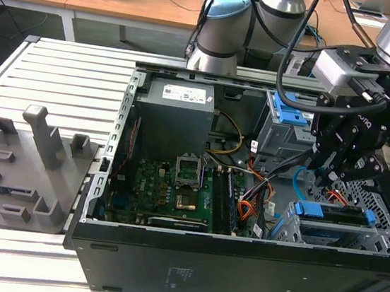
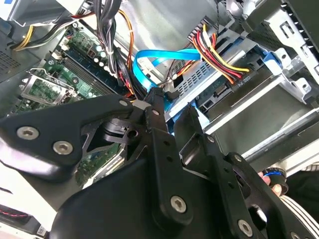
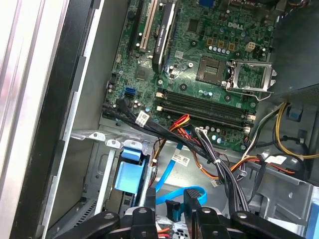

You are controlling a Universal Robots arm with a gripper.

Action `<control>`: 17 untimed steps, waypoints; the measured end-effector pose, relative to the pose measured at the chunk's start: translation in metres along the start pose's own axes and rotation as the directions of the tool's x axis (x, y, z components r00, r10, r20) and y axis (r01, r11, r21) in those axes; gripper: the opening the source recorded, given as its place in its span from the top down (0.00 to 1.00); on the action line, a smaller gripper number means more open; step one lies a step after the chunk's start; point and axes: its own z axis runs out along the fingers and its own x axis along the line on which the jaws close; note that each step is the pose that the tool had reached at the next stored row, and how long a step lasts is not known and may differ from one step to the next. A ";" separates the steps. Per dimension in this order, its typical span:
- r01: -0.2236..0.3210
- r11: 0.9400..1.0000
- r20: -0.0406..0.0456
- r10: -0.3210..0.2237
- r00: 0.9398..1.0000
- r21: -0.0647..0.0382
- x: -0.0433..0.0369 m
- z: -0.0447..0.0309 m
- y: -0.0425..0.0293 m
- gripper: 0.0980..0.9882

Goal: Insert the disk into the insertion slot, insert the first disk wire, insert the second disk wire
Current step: 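Insert the second disk wire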

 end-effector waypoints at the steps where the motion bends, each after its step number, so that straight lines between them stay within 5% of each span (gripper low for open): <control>1: 0.000 1.000 0.000 0.000 1.000 0.000 0.0000 0.0000 0.0000 0.70; 4: 0.000 1.000 -0.001 0.000 1.000 0.000 0.0000 0.0000 0.0000 0.93; 10: 0.000 1.000 -0.001 0.000 1.000 0.000 0.0015 0.0000 0.0004 0.93; 17: 0.000 1.000 -0.001 0.000 1.000 0.000 0.0181 0.0006 0.0038 0.93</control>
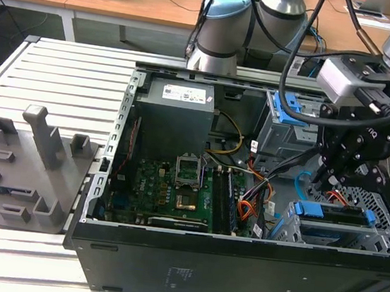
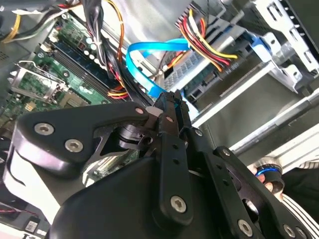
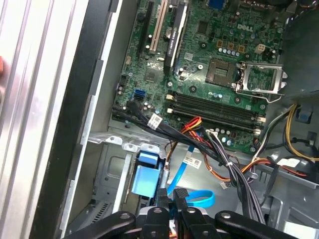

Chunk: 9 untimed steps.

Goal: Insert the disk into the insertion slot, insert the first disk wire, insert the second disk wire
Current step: 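Insert the second disk wire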

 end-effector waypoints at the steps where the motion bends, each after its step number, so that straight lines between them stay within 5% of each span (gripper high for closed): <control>1: 0.000 1.000 0.000 0.000 1.000 0.000 0.0032 0.0001 0.0007 0.93; 9: 0.000 1.000 0.000 0.000 1.000 0.000 0.0111 0.0063 -0.0028 0.93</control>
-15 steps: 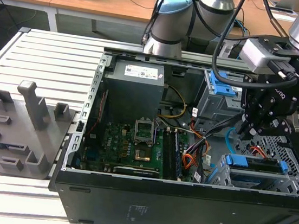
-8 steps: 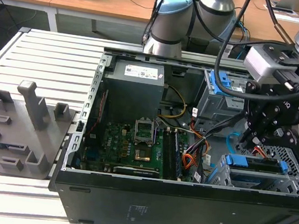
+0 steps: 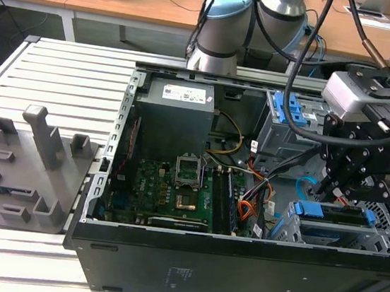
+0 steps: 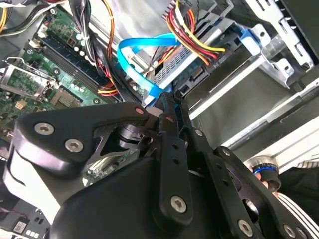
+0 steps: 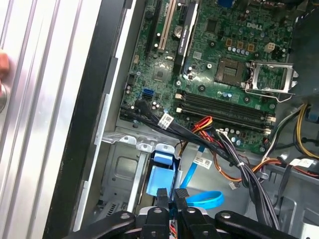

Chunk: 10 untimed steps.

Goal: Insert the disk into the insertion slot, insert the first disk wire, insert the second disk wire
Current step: 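Insert the second disk wire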

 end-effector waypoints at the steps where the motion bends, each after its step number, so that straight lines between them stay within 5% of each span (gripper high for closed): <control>1: 0.000 1.000 0.000 0.000 1.000 0.000 0.0001 0.0016 -0.0006 0.93; 10: 0.000 1.000 0.000 0.000 1.000 0.000 0.0064 0.0063 -0.0082 0.93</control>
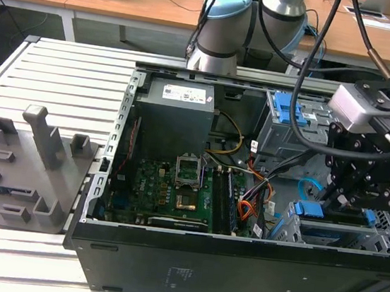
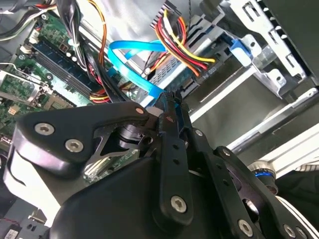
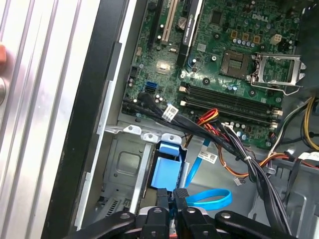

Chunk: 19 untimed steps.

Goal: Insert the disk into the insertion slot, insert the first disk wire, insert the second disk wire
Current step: 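Insert the second disk wire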

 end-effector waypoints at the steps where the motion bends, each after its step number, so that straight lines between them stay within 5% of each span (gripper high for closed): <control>1: 0.000 1.000 0.000 0.000 1.000 0.000 0.0013 0.0001 -0.0001 0.93; 8: -0.010 1.000 0.001 0.010 1.000 0.000 0.0021 0.0000 -0.0008 0.93; 12: -0.081 0.997 0.004 0.081 0.997 -0.002 0.0021 0.0002 -0.0009 0.93; 19: -0.222 0.975 0.010 0.223 0.975 -0.006 0.0021 0.0005 -0.0009 0.93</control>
